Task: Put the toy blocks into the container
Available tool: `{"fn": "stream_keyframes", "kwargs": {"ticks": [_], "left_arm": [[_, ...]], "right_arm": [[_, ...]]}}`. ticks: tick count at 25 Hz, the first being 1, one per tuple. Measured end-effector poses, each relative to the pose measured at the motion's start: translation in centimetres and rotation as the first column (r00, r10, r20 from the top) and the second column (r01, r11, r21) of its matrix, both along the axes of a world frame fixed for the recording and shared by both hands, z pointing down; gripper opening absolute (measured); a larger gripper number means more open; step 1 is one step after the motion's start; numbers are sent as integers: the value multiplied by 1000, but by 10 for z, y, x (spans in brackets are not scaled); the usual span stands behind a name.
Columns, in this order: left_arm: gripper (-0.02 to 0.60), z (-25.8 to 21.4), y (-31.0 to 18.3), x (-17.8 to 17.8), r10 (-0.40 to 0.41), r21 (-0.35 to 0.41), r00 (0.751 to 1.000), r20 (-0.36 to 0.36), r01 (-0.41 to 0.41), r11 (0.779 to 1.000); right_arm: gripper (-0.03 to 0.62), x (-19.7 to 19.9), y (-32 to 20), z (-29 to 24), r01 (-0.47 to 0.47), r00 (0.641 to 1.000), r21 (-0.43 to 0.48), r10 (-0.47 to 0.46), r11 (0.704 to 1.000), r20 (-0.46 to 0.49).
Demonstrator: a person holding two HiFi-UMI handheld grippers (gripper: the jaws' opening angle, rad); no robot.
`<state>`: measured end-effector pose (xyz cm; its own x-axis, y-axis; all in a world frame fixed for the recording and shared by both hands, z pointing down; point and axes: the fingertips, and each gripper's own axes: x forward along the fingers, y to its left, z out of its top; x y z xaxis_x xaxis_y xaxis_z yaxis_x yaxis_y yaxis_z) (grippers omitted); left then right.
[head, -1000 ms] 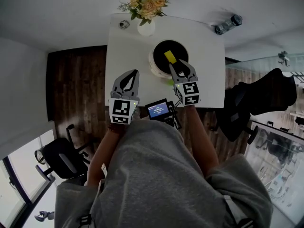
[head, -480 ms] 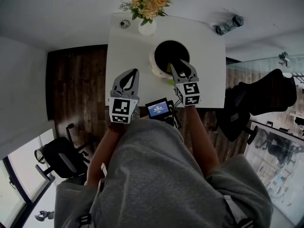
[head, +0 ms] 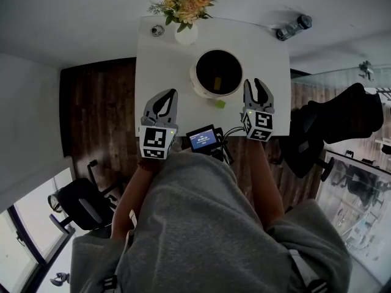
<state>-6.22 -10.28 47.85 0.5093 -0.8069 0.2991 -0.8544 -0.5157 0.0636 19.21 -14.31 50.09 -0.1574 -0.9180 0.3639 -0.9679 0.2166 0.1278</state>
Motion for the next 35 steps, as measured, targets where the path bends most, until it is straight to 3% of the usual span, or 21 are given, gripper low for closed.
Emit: {"fn": "stream_keyframes", "kwargs": {"ticks": [3,9,15,26,35], "left_arm": [[8,2,1,4,12,-5,1000,5,-12,1000],[8,5,2,9,26,-12,1000,13,-25,1000],[8,9,6,9,23,-22,999,27,-22,1000],[8,13,11,5,13,-31,999,38,-12,999],[8,12,14,-3,-5,-30,999,44,6,1000]], "right_arm": [[115,25,13,24,-46,999,-56,45,997,-23],[147,9,41,92,86,996,-235,-82,968,25],[179,-20,62,144,198,980,-373,-189,907,61],[207,-50,73,183,302,951,-477,-296,826,89],[210,-62,75,202,318,940,-530,-334,786,69]]}}
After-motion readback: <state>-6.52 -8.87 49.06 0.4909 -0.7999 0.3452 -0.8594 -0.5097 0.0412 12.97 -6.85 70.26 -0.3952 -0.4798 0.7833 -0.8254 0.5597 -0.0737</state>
